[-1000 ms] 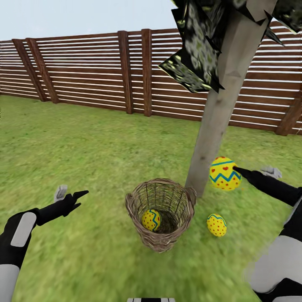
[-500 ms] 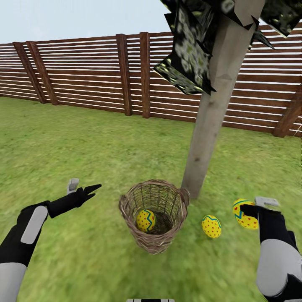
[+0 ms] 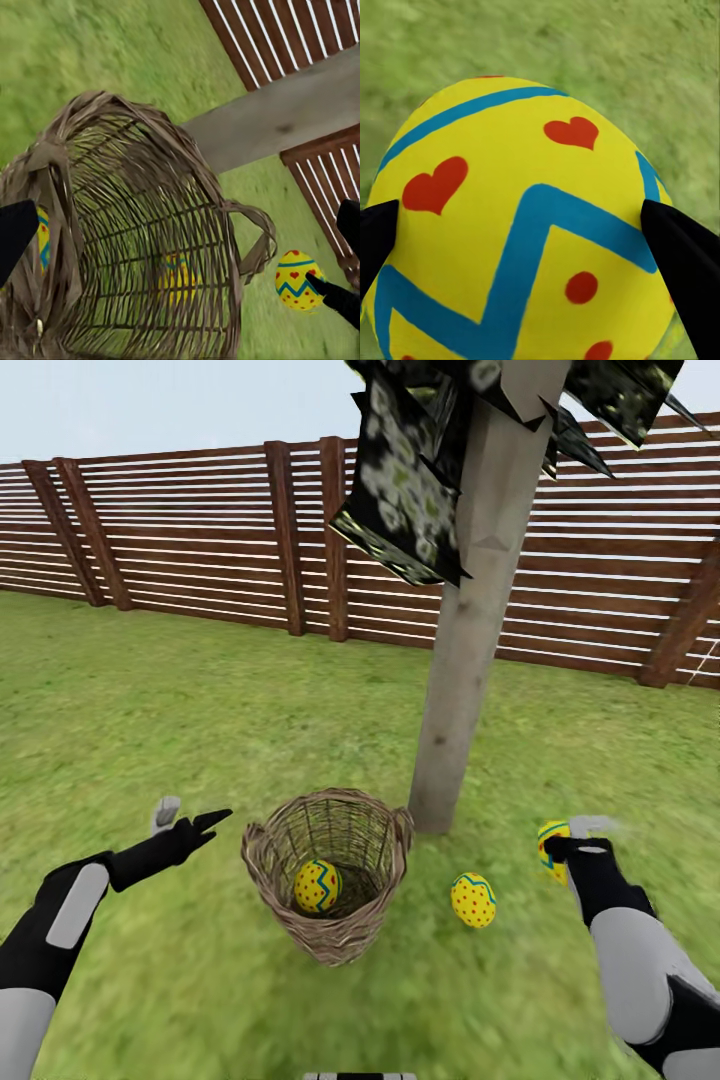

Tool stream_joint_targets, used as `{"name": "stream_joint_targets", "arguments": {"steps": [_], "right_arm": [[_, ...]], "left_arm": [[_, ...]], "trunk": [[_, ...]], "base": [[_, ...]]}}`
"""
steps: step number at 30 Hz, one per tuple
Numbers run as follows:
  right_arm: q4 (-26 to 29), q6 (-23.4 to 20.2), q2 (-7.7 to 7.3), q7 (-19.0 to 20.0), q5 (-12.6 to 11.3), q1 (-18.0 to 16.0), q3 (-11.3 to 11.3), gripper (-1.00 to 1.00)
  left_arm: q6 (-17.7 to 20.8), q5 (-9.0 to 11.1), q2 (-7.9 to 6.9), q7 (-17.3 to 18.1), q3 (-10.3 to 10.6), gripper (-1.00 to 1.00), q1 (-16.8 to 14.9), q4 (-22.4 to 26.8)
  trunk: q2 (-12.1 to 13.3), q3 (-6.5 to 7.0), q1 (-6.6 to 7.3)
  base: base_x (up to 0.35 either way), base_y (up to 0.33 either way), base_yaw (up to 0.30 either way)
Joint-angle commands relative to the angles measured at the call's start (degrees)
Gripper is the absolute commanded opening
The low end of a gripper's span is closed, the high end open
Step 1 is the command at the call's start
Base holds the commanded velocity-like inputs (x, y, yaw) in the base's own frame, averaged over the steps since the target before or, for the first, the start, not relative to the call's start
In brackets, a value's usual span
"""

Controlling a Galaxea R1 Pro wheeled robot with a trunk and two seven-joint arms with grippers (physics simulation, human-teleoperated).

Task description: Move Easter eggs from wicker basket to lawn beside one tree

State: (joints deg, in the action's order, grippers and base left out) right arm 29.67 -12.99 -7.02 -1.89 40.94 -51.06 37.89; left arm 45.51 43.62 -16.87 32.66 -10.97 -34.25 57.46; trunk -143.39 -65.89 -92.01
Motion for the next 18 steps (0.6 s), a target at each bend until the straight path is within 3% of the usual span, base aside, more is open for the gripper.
{"name": "stream_joint_targets", "arguments": {"steps": [1,2,7,8,9,10,12,13,18], "right_arm": [[-4.1,0.0,0.0,-0.2,0.3,-2.0,-1.1,-1.0],[-7.1,0.0,0.05,-0.3,0.2,-3.6,-1.7,-1.0],[-8.8,0.1,0.33,-0.3,0.3,-4.5,-2.0,-1.0],[-8.8,0.1,0.34,-0.3,0.4,-4.5,-2.0,-1.0],[-8.8,0.1,0.34,-0.3,0.4,-4.5,-2.0,-1.0],[-8.8,0.1,0.34,-0.3,0.4,-4.5,-2.0,-1.0],[-8.8,0.1,0.32,-0.2,0.4,-4.5,-2.0,-1.0],[-8.8,0.1,0.28,-0.1,0.5,-4.5,-2.1,-1.0],[-8.8,0.1,0.23,-0.3,0.5,-4.5,-2.0,-1.0]], "left_arm": [[0.3,0.1,0.03,0.1,-0.1,1.0,0.0,-0.2],[0.2,0.1,0.01,0.2,-0.1,1.0,0.0,-0.3],[0.3,0.2,-0.06,0.0,-0.3,1.0,0.0,-0.4],[0.3,0.3,-1.33,0.2,-1.1,1.0,0.0,-0.3],[0.4,0.4,-2.83,0.3,-3.1,1.0,0.0,-0.5],[0.4,0.4,-3.67,0.2,-6.4,1.0,0.0,-1.7],[0.5,0.2,-4.56,0.1,-12.1,1.0,0.1,-5.2],[0.5,0.1,-4.93,0.0,-13.5,1.0,0.1,-7.1],[0.4,0.0,-4.65,-0.2,-14.1,1.0,0.1,-9.0]], "trunk": [[0.0,-0.27,-0.01],[0.0,-0.49,-0.04],[-0.1,-1.6,-0.17],[-0.1,-1.82,-0.19],[-0.1,-2.04,-0.22],[-0.2,-2.26,-0.24],[-0.2,-2.71,-0.3],[-0.2,-2.93,-0.32],[-0.3,-4.04,-0.45]], "base": [[0.0,-0.004,0.0],[0.0,-0.001,0.0],[0.0,0.0,0.0],[0.0,0.0,0.0],[0.0,0.0,0.0],[0.0,0.0,0.0],[0.0,0.0,0.0],[0.0,0.0,0.0],[0.0,0.0,0.0]]}}
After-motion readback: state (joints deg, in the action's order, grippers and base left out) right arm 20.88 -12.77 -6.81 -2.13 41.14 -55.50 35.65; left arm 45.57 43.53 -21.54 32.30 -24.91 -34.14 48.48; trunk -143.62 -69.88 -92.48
